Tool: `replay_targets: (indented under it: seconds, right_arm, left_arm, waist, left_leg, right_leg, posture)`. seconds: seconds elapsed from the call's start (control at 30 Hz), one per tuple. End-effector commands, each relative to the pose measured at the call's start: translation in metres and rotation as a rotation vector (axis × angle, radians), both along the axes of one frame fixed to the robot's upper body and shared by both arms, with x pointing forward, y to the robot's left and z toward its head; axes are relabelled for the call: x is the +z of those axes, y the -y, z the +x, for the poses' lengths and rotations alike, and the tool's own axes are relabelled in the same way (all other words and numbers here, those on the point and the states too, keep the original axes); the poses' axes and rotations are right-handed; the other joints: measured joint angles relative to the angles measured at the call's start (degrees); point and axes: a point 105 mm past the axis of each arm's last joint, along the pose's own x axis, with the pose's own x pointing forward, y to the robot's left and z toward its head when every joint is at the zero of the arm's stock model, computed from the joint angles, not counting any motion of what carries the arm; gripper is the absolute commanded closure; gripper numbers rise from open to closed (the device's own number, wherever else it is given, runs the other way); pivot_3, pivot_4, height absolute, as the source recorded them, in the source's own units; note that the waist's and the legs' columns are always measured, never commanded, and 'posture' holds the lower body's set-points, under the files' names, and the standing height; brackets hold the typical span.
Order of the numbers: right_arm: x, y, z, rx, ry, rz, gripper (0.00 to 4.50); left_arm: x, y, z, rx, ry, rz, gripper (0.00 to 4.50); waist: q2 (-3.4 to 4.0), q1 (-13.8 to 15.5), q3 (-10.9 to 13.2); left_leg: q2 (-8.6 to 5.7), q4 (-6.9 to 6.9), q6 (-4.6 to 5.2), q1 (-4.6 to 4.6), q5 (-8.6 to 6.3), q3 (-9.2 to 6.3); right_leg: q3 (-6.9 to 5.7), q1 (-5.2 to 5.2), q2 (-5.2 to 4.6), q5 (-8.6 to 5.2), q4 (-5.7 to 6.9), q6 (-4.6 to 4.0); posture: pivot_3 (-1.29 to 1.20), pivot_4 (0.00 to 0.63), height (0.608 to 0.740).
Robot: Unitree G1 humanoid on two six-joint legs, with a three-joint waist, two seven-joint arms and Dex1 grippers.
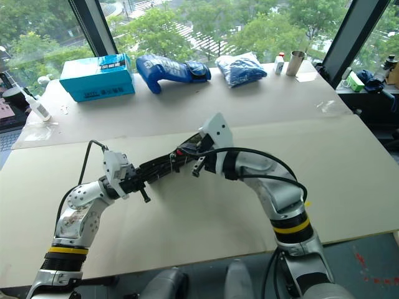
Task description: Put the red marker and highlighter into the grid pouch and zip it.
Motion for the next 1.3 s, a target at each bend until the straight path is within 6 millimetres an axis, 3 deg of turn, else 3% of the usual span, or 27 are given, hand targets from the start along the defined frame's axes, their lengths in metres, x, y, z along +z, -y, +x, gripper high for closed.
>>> replay_targets:
  seconds: [0.03, 0.17, 0.27, 0.4, 0.47, 0.57, 0.63, 0.67, 0.77, 0.83, 0.93, 1.0, 1.07, 1.2, 1.27, 1.3]
  right_arm:
    - [-0.002, -0.006, -0.001, 0.006, 0.059, -0.059, 4.46]
    - [-0.026, -0.004, 0.006, -0.024, 0.072, -0.187, 4.46]
    - [-0.03, -0.005, 0.012, -0.047, 0.091, -0.232, 4.46]
    - [0.0, -0.01, 0.006, 0.026, 0.093, -0.092, 4.46]
    - [0.018, 0.0, 0.004, 0.064, 0.078, 0.001, 4.46]
    - [0.035, 0.028, 0.022, -0.014, -0.015, 0.13, 4.46]
    - [0.043, 0.043, 0.015, 0.034, -0.063, 0.2, 4.46]
    - [0.043, 0.048, 0.007, 0.074, -0.09, 0.21, 3.87]
    - [0.026, 0.056, -0.017, 0.169, -0.185, 0.145, 3.74]
    - [0.0, 0.061, -0.018, 0.113, -0.225, 0.04, 3.74]
    - [-0.021, 0.062, -0.021, 0.063, -0.21, -0.01, 3.74]
    - [-0.033, 0.057, -0.033, 0.082, -0.208, -0.033, 2.87]
    - [-0.043, 0.051, -0.037, 0.079, -0.221, -0.056, 2.37]
    - [-0.066, 0.043, -0.024, -0.017, -0.253, -0.099, 0.96]
    - [-0.071, 0.035, -0.027, -0.001, -0.279, -0.095, 0.37]
    - [-0.073, 0.029, -0.027, 0.007, -0.279, -0.094, 0.37]
  left_arm:
    - [0.009, -0.002, 0.0, 0.009, 0.047, -0.012, 4.5]
    - [0.01, -0.002, 0.001, 0.013, 0.052, -0.014, 4.5]
    - [0.01, -0.003, 0.001, 0.014, 0.053, -0.013, 4.5]
    - [0.01, -0.002, 0.001, 0.013, 0.052, -0.012, 4.5]
    - [0.01, -0.002, 0.001, 0.013, 0.051, -0.012, 4.5]
    - [0.01, -0.003, 0.001, 0.013, 0.051, -0.01, 4.5]
    - [0.007, -0.002, 0.0, 0.009, 0.051, 0.005, 4.5]
    - [0.005, -0.001, 0.0, 0.006, 0.052, 0.021, 4.5]
    - [-0.004, 0.001, -0.001, -0.004, 0.064, 0.081, 4.5]
    - [-0.006, 0.002, -0.002, -0.007, 0.069, 0.089, 4.5]
    - [-0.007, 0.003, -0.002, -0.006, 0.077, 0.091, 4.5]
    - [-0.008, 0.004, -0.002, -0.006, 0.08, 0.092, 4.5]
    - [-0.009, 0.006, -0.003, -0.012, 0.08, 0.093, 4.5]
    - [-0.013, 0.01, -0.005, -0.036, 0.085, 0.113, 4.5]
    - [-0.016, 0.011, -0.007, -0.049, 0.09, 0.135, 4.5]
    - [-0.017, 0.011, -0.008, -0.056, 0.092, 0.146, 4.5]
  waist:
    - [0.0, 0.0, 0.0]
    - [0.0, 0.0, 0.0]
    - [0.0, 0.0, 0.0]
    - [0.0, 0.0, 0.0]
    - [0.0, 0.0, 0.0]
    - [0.0, 0.3, 0.0]
    - [0.0, 0.4, 0.0]
    - [0.0, 0.5, 0.0]
    - [0.0, 0.7, 0.0]
    - [0.0, 0.6, 0.0]
    - [0.0, 0.4, 0.0]
    - [0.0, 0.6, 0.0]
    - [0.0, 0.7, 0.0]
    - [0.0, 0.9, 0.0]
    - [0.0, 1.2, 0.0]
    - [0.0, 1.3, 0.0]
  left_leg:
    - [0.0, 0.0, 0.0, 0.0, 0.0, 0.0]
    - [-0.01, 0.0, 0.0, 0.0, 0.0, 0.01]
    - [-0.01, 0.0, 0.0, 0.0, 0.0, 0.01]
    - [0.0, 0.0, 0.0, -0.01, 0.0, 0.0]
    - [0.0, 0.0, 0.0, -0.02, 0.0, 0.0]
    - [-0.01, 0.0, 0.0, -0.02, 0.0, -0.01]
    - [-0.01, 0.01, 0.0, 0.0, 0.0, -0.01]
    - [0.0, 0.01, 0.0, 0.0, 0.0, -0.01]
    - [0.01, 0.0, 0.07, -0.02, -0.04, 0.0]
    - [0.01, 0.0, 0.1, -0.01, -0.06, 0.04]
    - [0.04, 0.0, 0.12, 0.03, -0.07, 0.16]
    - [0.05, 0.01, 0.12, 0.05, -0.07, 0.19]
    - [0.04, 0.01, 0.12, 0.04, -0.07, 0.19]
    - [0.04, 0.1, 0.11, 0.06, -0.07, 0.18]
    - [0.03, 0.1, 0.11, 0.07, -0.07, 0.19]
    - [0.02, 0.1, 0.11, 0.05, -0.07, 0.19]
  right_leg:
    - [0.0, 0.0, 0.0, 0.0, 0.01, 0.0]
    - [0.0, 0.0, 0.0, 0.0, 0.0, 0.0]
    - [0.0, 0.0, 0.0, 0.0, 0.0, 0.0]
    - [0.0, -0.01, 0.0, 0.0, -0.02, 0.0]
    - [0.0, -0.01, 0.0, 0.0, -0.03, 0.0]
    - [0.0, 0.03, -0.01, 0.01, -0.09, 0.0]
    - [-0.01, 0.06, 0.0, 0.05, -0.1, -0.01]
    - [-0.02, 0.06, 0.01, 0.05, -0.1, -0.01]
    - [-0.04, 0.05, 0.0, 0.06, -0.12, 0.0]
    - [-0.04, 0.05, 0.0, 0.06, -0.13, 0.0]
    - [-0.03, 0.04, 0.0, 0.06, -0.13, -0.01]
    - [-0.03, 0.03, -0.01, 0.06, -0.18, -0.01]
    - [-0.02, 0.04, -0.01, 0.06, -0.16, -0.01]
    - [-0.01, 0.04, -0.01, 0.07, -0.18, -0.02]
    - [-0.01, 0.04, -0.02, 0.07, -0.2, -0.02]
    - [-0.01, 0.04, -0.02, 0.07, -0.2, -0.02]
  posture:
    - [0.0, 0.15, 0.74]
    - [0.0, 0.15, 0.74]
    - [0.0, 0.15, 0.74]
    - [0.0, 0.15, 0.74]
    - [0.0, 0.15, 0.74]
    - [0.0, 0.15, 0.74]
    - [0.0, 0.15, 0.74]
    - [0.0, 0.15, 0.74]
    - [0.0, 0.15, 0.74]
    - [0.0, 0.15, 0.74]
    - [0.0, 0.15, 0.74]
    - [0.0, 0.15, 0.74]
    - [0.0, 0.15, 0.74]
    - [0.0, 0.15, 0.74]
    - [0.0, 0.15, 0.74]
    - [0.0, 0.15, 0.74]
